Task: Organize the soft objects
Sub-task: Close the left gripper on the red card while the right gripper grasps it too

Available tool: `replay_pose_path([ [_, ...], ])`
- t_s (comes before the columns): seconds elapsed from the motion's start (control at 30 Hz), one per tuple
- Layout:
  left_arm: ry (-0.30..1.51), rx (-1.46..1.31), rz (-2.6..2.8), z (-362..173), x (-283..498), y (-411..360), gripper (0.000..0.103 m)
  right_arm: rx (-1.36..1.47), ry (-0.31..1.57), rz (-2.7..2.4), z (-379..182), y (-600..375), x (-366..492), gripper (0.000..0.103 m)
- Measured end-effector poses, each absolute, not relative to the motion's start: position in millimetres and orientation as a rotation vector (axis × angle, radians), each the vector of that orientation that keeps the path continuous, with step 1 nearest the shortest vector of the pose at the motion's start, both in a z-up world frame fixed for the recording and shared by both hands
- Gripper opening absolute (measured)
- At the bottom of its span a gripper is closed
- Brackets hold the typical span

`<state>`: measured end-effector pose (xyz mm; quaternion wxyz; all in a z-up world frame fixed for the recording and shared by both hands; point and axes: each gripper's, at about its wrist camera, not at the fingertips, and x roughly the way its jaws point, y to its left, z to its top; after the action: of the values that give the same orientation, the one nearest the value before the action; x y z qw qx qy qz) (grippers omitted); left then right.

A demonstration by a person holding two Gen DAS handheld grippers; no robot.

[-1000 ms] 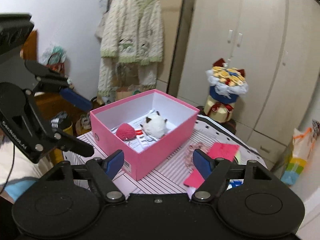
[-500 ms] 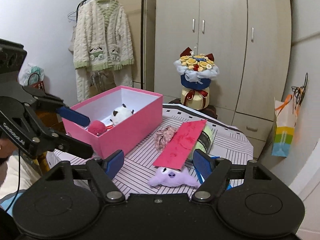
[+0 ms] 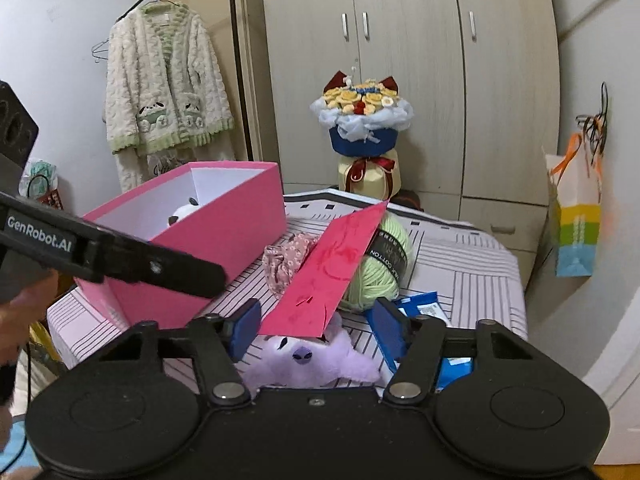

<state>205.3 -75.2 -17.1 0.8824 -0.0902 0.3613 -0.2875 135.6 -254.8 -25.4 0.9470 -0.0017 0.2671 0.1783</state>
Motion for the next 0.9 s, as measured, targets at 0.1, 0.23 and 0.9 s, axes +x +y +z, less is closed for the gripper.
replay_pose_path([
  [0.1, 0.752, -0.240, -0.562, -31, 220, -80, 0.070, 0.012, 0.554, 0.365, -37, -251, 149, 0.054],
  [0.23, 0.756, -0.325, -0.479, -55, 243, -79, 0.063, 0.035, 0.561, 0.342, -52, -243, 168, 0.053],
  [0.9, 0.792, -0.357, -0.372, -88, 272, -91, 0.066, 0.342, 0.623, 0.427, -88, -278, 194, 0.018],
])
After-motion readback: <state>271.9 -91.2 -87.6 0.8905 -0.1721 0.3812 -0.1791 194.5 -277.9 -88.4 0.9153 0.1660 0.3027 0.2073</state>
